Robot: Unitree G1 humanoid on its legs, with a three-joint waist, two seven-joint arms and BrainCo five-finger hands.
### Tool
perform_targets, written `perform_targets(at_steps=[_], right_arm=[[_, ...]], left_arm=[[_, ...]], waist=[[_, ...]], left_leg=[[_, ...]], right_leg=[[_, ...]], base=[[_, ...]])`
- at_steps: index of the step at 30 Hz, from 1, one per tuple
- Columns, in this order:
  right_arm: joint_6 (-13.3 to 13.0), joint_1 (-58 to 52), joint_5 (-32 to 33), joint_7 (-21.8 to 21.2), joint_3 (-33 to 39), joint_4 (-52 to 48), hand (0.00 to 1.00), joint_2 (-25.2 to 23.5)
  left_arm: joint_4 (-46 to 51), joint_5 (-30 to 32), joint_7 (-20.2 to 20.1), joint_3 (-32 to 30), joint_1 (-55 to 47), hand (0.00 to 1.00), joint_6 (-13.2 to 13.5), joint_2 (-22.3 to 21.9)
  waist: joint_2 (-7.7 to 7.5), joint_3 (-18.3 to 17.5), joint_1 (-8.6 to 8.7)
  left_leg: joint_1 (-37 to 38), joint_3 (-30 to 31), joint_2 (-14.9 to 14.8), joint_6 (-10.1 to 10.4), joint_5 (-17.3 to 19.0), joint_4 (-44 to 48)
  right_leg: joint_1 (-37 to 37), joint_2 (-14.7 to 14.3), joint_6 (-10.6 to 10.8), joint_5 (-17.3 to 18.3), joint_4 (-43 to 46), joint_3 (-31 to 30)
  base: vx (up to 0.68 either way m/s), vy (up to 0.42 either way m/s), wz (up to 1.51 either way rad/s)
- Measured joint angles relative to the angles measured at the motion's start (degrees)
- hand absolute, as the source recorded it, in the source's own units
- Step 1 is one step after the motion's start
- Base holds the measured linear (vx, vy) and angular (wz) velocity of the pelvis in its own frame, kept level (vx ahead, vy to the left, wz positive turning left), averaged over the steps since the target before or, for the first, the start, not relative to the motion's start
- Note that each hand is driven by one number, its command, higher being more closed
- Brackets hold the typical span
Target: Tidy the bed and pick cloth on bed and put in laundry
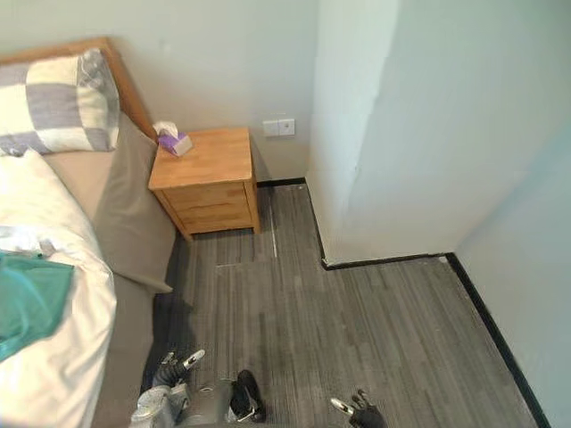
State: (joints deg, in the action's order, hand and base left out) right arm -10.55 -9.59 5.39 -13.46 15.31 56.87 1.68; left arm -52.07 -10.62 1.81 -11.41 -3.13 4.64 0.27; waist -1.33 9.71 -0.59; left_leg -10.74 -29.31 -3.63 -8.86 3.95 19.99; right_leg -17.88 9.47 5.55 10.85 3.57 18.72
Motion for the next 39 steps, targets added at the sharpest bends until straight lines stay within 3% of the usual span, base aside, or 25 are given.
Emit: perform_targets(at_steps=[2,5,7,8,9,10,11,13,15,16,17,18,20,21,22,23,24,25,28,29,32,34,37,38,39], right_arm=[[0.1,0.4,-0.1,0.1,0.6,0.1,0.00,-1.2],[1.5,2.1,-0.6,-0.3,2.1,2.1,0.00,-0.5],[5.0,2.8,-0.4,-2.0,2.1,2.8,0.00,1.3],[7.4,3.0,0.2,-2.2,2.5,3.1,0.00,2.4],[9.1,3.2,2.1,-2.2,2.3,3.1,0.00,2.9],[9.7,3.3,3.0,-2.1,2.2,3.1,0.00,3.0],[10.7,3.5,4.4,-2.0,1.9,3.6,0.00,3.1],[11.0,4.0,5.2,-1.8,1.1,3.5,0.00,2.6],[10.9,5.4,6.8,-1.9,-0.5,3.7,0.00,3.2],[10.2,6.0,7.6,-1.9,-1.2,3.6,0.00,3.2],[10.0,6.3,7.8,-2.0,-1.3,3.6,0.00,3.2],[9.9,6.7,8.9,-2.1,-1.5,3.7,0.00,3.1],[9.5,6.9,9.5,-2.1,-1.5,3.6,0.00,3.0],[9.5,6.9,9.6,-2.0,-1.5,3.6,0.00,2.7],[9.5,6.7,9.5,-2.0,-1.4,3.7,0.00,2.1],[9.3,6.8,9.4,-1.5,-0.7,3.7,0.00,2.3],[8.6,7.0,9.2,-1.1,-0.6,3.4,0.00,2.3],[8.1,7.0,9.0,0.0,-0.9,2.5,0.00,2.2],[8.1,7.0,8.9,0.3,-2.9,1.7,0.00,2.3],[8.3,7.0,8.9,0.5,-2.9,1.7,0.00,2.3],[9.8,6.1,6.8,1.4,-2.7,1.3,0.00,2.1],[10.2,5.2,6.0,2.0,-2.6,1.3,0.00,2.1],[10.5,5.1,2.8,2.6,-2.4,1.6,0.00,2.2],[10.5,5.3,2.3,2.6,-2.1,2.0,0.00,2.3],[10.5,5.6,2.2,2.6,-2.1,3.2,0.00,2.3]], left_arm=[[-0.4,0.0,-0.6,0.2,-0.2,0.00,-0.7,0.2],[-1.7,0.2,-0.7,2.6,-0.7,0.00,-0.8,1.3],[-2.9,2.4,-0.4,3.8,-0.8,0.00,-0.7,1.5],[-3.7,4.5,-0.1,4.8,-1.1,0.00,-0.5,2.1],[-4.6,6.2,0.1,6.3,-1.4,0.00,-0.1,3.3],[-5.2,6.3,0.4,6.5,-1.4,0.00,0.0,3.7],[-5.5,7.2,1.1,7.0,-1.2,0.00,0.3,4.9],[-5.5,7.7,1.2,7.5,-1.3,0.00,0.2,5.4],[-6.1,7.9,1.3,9.3,-1.0,0.00,-0.1,5.8],[-7.2,7.9,1.1,9.4,-0.2,0.00,-0.3,5.9],[-7.5,7.9,1.1,9.5,-0.1,0.00,-0.4,5.9],[-7.9,7.9,1.0,9.7,0.0,0.00,-0.7,5.9],[-7.8,8.0,0.8,9.6,0.1,0.00,-0.7,5.4],[-7.8,8.3,0.6,8.9,0.2,0.00,-0.6,5.2],[-7.8,9.4,0.6,8.1,-0.2,0.00,-0.6,5.2],[-7.7,9.7,0.7,7.0,0.3,0.00,-0.6,3.9],[-7.2,10.6,0.8,5.7,-0.3,0.00,0.2,2.4],[-7.1,10.9,1.1,4.7,-0.3,0.00,0.5,1.6],[-6.5,11.3,1.1,2.5,-1.0,0.00,1.0,0.4],[-6.1,11.2,1.1,1.9,-1.1,0.00,1.0,0.0],[-3.9,11.3,1.1,-0.5,-1.9,0.00,2.1,-0.2],[-2.6,11.2,1.2,-0.4,-2.5,0.00,2.6,-0.2],[-2.8,9.5,2.9,0.9,-2.6,0.00,3.3,-0.1],[-3.2,8.9,3.5,2.4,-2.6,0.00,3.3,0.3],[-3.7,8.8,3.6,3.3,-2.7,0.00,3.2,1.3]], waist=[[-0.17,-0.2,-0.25],[-0.25,-1.2,-0.62],[0.42,-2.1,-0.62],[0.60,-2.4,-0.70],[-0.65,-2.5,-0.86],[-1.20,-2.5,-0.91],[-2.31,-2.0,-0.68],[-2.45,-1.8,-0.60],[-1.33,-1.8,-0.14],[-0.46,-1.8,0.29],[-0.38,-1.7,0.40],[-0.16,-1.5,1.47],[0.48,-0.8,1.79],[0.22,-0.4,1.71],[-0.43,-0.2,1.64],[2.01,0.9,1.10],[2.76,1.3,0.49],[3.32,1.4,0.59],[3.02,1.1,0.20],[2.96,1.1,0.05],[2.91,1.2,-0.07],[2.64,1.2,-0.10],[3.20,0.7,-0.34],[3.47,0.1,-0.29],[2.31,-1.2,-0.12]], left_leg=[[2.3,-3.6,0.1,-0.1,0.3,0.5],[3.8,-1.7,0.8,1.9,1.7,0.1],[4.7,1.1,1.5,2.3,4.0,-1.1],[7.2,3.3,2.6,2.8,5.5,-5.0],[10.4,5.1,4.5,4.1,6.5,-9.5],[12.1,6.1,5.6,4.3,6.5,-11.4],[14.9,8.4,7.0,4.2,6.8,-13.0],[18.0,10.2,6.5,3.5,7.3,-13.1],[21.3,12.5,3.8,4.4,8.2,-13.3],[22.2,15.1,1.7,5.0,8.5,-13.4],[22.2,16.0,1.3,5.1,8.5,-13.4],[22.8,19.6,0.0,6.0,8.4,-13.9],[23.6,23.7,-1.2,7.4,9.3,-13.8],[23.9,26.7,-1.4,8.9,10.3,-13.6],[24.9,29.1,-1.4,10.6,11.7,-13.1],[26.1,30.2,-3.2,11.0,11.9,-12.7],[26.7,29.6,-3.9,11.4,11.2,-12.2],[28.4,29.8,-4.6,12.7,10.4,-12.6],[28.4,29.9,-5.7,14.1,9.3,-9.8],[27.0,30.0,-5.9,14.1,9.3,-7.4],[16.6,28.9,-9.2,15.6,9.0,13.4],[11.5,22.7,-11.7,15.8,10.7,22.1],[9.3,11.1,-12.1,14.6,10.6,13.0],[9.1,7.0,-11.2,12.8,9.7,7.3],[10.5,6.0,-8.6,11.4,8.6,0.8]], right_leg=[[-3.0,0.5,0.9,-2.4,-1.3,0.7],[-4.9,0.0,2.0,-4.7,-0.6,1.2],[-3.2,-0.6,2.1,-4.6,5.3,1.3],[-0.2,0.4,2.8,-4.2,14.6,1.6],[4.8,3.8,2.7,-5.3,28.4,1.8],[7.3,5.6,3.1,-7.7,35.2,1.7],[12.8,8.3,1.5,-7.7,47.8,-0.3],[16.9,8.5,-0.5,-0.7,53.0,-0.5],[21.6,5.5,-1.2,4.9,48.5,-0.2],[24.8,2.8,-1.3,5.8,40.5,0.5],[25.4,2.3,-1.3,5.8,38.4,0.4],[27.6,-0.2,-1.1,4.2,27.3,-1.1],[27.9,-2.7,-1.3,-0.8,15.6,-5.7],[26.9,-3.3,-0.5,-6.6,6.4,-10.2],[25.1,-3.3,-1.0,-13.9,5.1,-11.8],[23.7,-4.5,-2.2,-11.6,7.2,-10.0],[24.7,-4.3,-4.0,-7.6,13.0,-9.1],[25.1,-3.5,-5.2,-3.1,18.6,-7.5],[24.8,-2.8,-6.0,3.8,24.5,-5.3],[24.2,-2.9,-6.2,4.3,24.2,-4.6],[17.4,-3.6,-6.7,4.6,18.0,0.6],[12.0,-3.5,-7.0,4.1,14.0,4.4],[6.3,-3.2,-6.5,3.7,9.7,9.8],[5.7,-3.2,-6.2,3.7,9.3,11.8],[5.5,-2.0,-4.9,2.8,8.4,14.0]], base=[[0.23,0.077,0.13],[0.19,0.045,0.41],[0.15,0.036,0.66],[0.24,0.078,0.86],[0.27,0.069,0.86],[0.30,0.030,0.95],[0.23,0.003,0.80],[0.32,-0.025,0.64],[0.33,-0.090,0.66],[0.25,-0.105,0.73],[0.42,-0.213,1.15],[0.32,-0.181,0.99],[0.48,-0.308,1.29],[0.45,-0.331,1.52],[0.45,-0.346,1.35],[0.41,-0.317,0.99],[0.46,-0.350,0.73],[0.34,-0.266,0.56],[0.31,-0.252,0.42],[0.26,-0.239,0.46],[0.28,-0.204,0.74],[0.21,-0.095,0.82],[0.20,0.015,0.84],[0.25,0.097,1.07],[0.32,0.133,1.37]])
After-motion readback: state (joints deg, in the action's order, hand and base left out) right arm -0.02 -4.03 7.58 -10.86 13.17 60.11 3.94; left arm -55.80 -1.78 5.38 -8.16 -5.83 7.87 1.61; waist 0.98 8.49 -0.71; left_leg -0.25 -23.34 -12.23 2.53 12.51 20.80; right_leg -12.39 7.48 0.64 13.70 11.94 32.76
